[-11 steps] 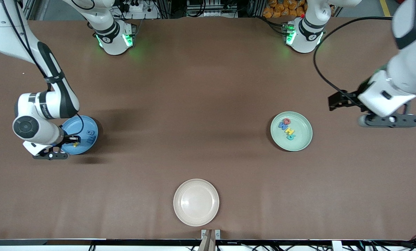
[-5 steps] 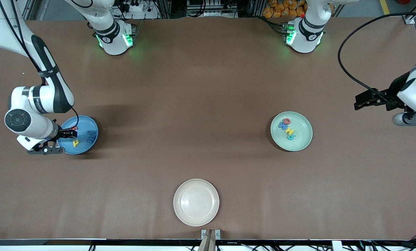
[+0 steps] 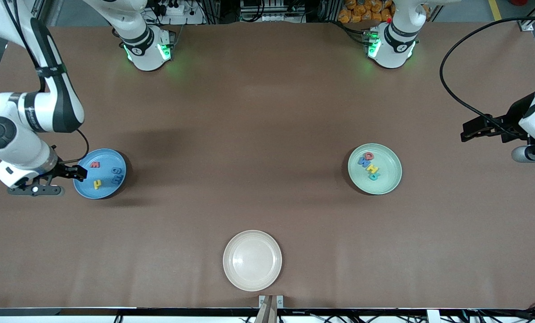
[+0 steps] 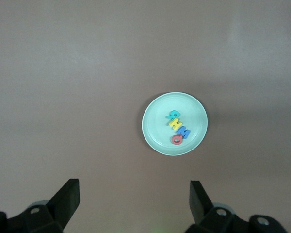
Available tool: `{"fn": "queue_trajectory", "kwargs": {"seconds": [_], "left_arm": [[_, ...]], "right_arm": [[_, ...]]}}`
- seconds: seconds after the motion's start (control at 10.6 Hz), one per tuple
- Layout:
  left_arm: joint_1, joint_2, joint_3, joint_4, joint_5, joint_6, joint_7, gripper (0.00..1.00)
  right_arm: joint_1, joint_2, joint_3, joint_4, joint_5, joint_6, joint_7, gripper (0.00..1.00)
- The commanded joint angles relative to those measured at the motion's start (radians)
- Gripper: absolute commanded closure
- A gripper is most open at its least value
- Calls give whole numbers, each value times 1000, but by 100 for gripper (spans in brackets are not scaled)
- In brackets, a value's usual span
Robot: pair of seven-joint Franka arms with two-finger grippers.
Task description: Sort upper and lower case letters into plates
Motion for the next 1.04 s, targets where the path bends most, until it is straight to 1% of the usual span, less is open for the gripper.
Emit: {"fn": "queue_trajectory", "kwargs": {"seconds": [0.0,0.09,0.19,0.28,0.38,0.47,0.57,0.85,0.95], "left_arm": [[11,-13,-5,-12,5,-18,5,0],[8,-19,-5,-37,5,-18,8,0],[11,-51,-5,-85,3,-8,11,0],[17,-83,-1,-130,2,26,11,0],[19,-103,-2,-164,2,35,11,0],[19,-125,-5,-184,2,38,2,0],[19,-125,-5,-183,2,40,2,0],[21,-119,9,-183,-26,46,7,0],[19,-119,16,-181,-27,75,7,0]], "right_arm": [[78,-138,-5,-135,115,-2,5,0],[104,-176,-6,-164,139,-15,13,0],[118,-207,-5,-163,184,-62,19,0],[127,-230,-8,-139,237,-119,19,0],[144,-247,-17,-94,253,-174,19,0],[185,-249,-49,-20,255,-246,19,0],[219,-249,-69,74,256,-328,19,0],[268,-244,-72,309,256,-513,14,0],[267,-246,-69,401,270,-580,5,0]]}}
